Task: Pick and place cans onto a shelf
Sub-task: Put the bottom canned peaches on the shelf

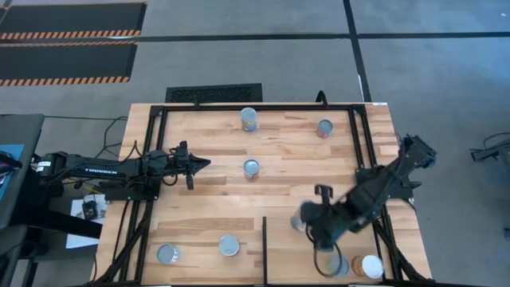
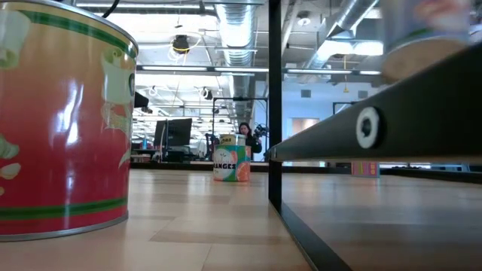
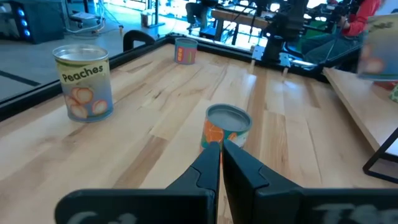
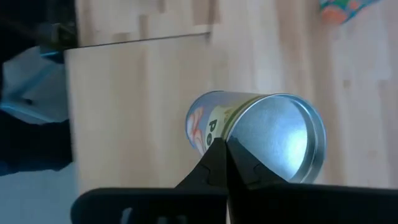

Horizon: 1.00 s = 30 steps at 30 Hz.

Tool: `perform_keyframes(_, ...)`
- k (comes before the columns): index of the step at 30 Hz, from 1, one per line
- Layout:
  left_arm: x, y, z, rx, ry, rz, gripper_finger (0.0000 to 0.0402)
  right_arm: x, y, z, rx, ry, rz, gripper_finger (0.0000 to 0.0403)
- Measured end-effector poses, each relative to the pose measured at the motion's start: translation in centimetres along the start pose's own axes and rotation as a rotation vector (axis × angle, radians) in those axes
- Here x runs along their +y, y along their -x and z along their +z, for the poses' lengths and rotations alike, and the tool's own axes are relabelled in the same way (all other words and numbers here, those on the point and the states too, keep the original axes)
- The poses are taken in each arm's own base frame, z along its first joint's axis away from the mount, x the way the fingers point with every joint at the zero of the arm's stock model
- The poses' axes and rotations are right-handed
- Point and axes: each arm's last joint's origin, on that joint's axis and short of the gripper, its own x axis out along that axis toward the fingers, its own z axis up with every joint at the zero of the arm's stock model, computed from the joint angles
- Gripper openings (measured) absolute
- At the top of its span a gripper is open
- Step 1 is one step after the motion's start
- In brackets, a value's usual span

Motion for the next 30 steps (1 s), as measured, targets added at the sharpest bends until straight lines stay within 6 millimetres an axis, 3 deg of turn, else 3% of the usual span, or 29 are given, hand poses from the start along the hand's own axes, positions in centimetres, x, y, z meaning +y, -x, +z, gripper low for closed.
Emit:
perform_keyframes(7, 0.0, 0.0, -0.2, 0.017, 0.023, 0.004, 0.0006, 4.7, -0.2, -1.9, 0.090, -0.112, 0.077, 0.0004)
perform_keyframes(15, 0.1, 0.0, -0.4, 0.040, 0.030, 0.009, 0.0006, 8.7, -0.5, -2.7, 0.166, -0.242, 0.039, 0.0004)
perform_keyframes(22, 0.1, 0.0, -0.5, 0.054, 0.042, 0.012, 0.0006, 10.9, -1.6, -2.6, 0.194, -0.336, -0.015, 0.0004)
perform_keyframes(30, 0.1, 0.0, -0.5, 0.055, 0.044, 0.010, 0.0006, 11.8, -3.5, -2.6, 0.204, -0.382, -0.064, 0.0004)
